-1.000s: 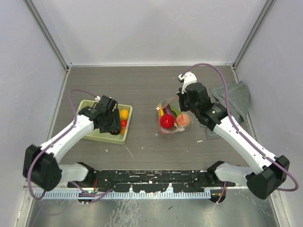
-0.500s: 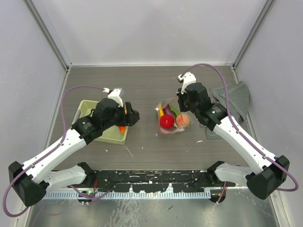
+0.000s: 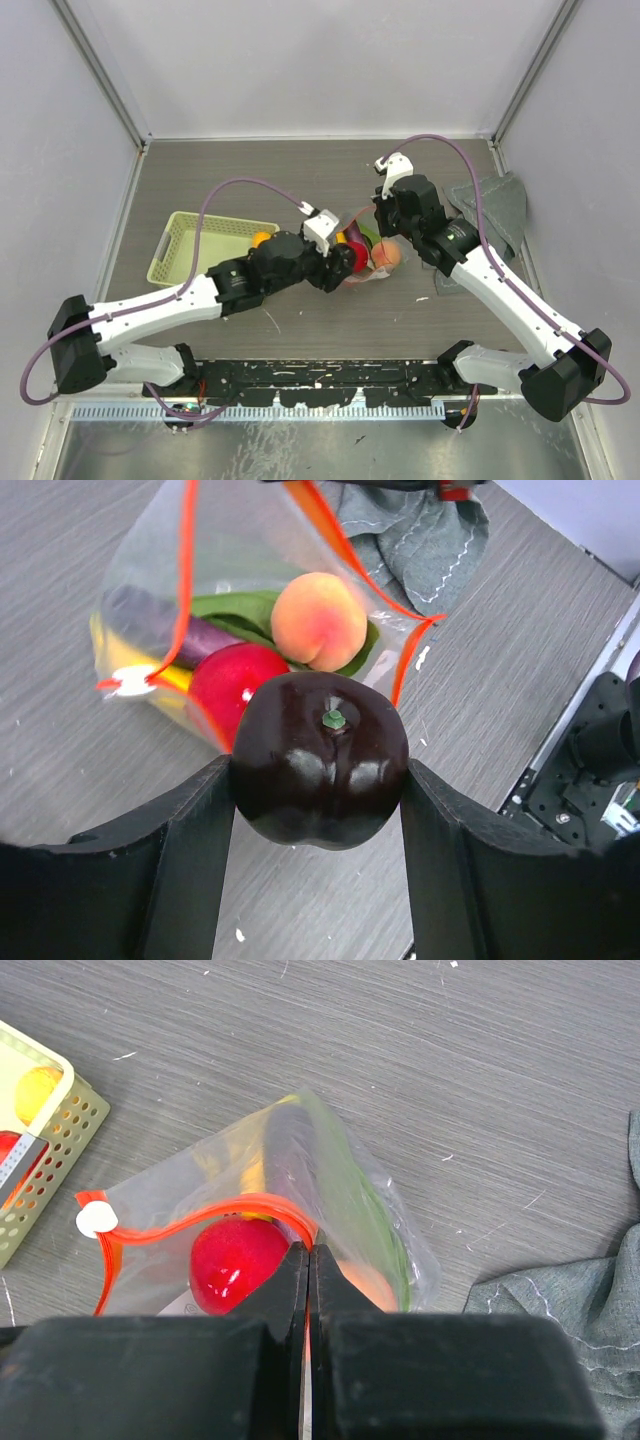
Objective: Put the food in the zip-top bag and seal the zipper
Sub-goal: Place the fake fruit in the zipper food storage bag.
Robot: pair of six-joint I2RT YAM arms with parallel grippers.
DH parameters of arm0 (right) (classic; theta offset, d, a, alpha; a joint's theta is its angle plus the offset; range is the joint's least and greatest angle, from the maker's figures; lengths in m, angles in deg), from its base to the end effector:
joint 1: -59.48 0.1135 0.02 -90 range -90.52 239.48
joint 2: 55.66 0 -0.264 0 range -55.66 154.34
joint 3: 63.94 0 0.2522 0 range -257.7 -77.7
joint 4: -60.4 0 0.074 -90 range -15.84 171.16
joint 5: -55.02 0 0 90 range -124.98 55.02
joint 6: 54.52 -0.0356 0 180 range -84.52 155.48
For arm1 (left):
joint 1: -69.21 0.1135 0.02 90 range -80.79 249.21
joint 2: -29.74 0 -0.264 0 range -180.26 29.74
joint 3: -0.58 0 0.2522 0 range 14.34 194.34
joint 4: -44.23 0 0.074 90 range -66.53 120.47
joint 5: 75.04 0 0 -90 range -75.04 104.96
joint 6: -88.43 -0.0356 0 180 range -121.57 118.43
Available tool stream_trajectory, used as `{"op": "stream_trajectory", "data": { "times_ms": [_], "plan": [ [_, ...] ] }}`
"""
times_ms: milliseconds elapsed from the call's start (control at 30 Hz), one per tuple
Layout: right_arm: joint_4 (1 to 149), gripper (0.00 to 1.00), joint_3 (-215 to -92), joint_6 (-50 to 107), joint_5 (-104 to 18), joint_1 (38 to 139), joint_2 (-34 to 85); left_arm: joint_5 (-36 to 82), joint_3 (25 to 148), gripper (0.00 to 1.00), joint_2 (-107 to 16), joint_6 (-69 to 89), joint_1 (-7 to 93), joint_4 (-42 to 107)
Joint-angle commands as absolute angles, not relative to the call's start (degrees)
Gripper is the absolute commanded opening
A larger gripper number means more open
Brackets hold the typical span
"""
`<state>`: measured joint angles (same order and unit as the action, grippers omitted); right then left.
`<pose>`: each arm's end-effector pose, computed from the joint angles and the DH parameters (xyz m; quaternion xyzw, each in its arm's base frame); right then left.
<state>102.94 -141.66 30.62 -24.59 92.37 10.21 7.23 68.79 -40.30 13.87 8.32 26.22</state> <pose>0.2156 0.1318 0.3506 -0.1661 0.8505 0.0850 0.4917 0.1427 -0.2464 0.3165 0.2797 0.7681 -0.3110 0.4849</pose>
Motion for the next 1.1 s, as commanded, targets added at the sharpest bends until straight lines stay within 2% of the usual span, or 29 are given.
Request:
{"op": "stream_trajectory", "data": {
  "times_ms": [0,333,600,1067],
  "plan": [
    [100.4,0.0,-143.7,30.5,-25.3,92.5,9.5,4.0,72.9,0.3,-42.5,3.3,5.7,37.1],
    [101.0,0.0,-144.0,30.5,-25.5,92.5,9.1,-1.9,76.5,0.3,-53.3,-5.9,4.3,42.2],
    [101.1,0.0,-143.8,30.4,-26.0,92.5,9.1,-7.9,77.6,0.34,-59.1,-9.3,4.3,46.7],
    [100.9,0.0,-143.7,30.3,-26.7,92.5,9.4,-21.5,78.6,0.57,-66.6,-12.7,4.4,56.2]
  ]
}}
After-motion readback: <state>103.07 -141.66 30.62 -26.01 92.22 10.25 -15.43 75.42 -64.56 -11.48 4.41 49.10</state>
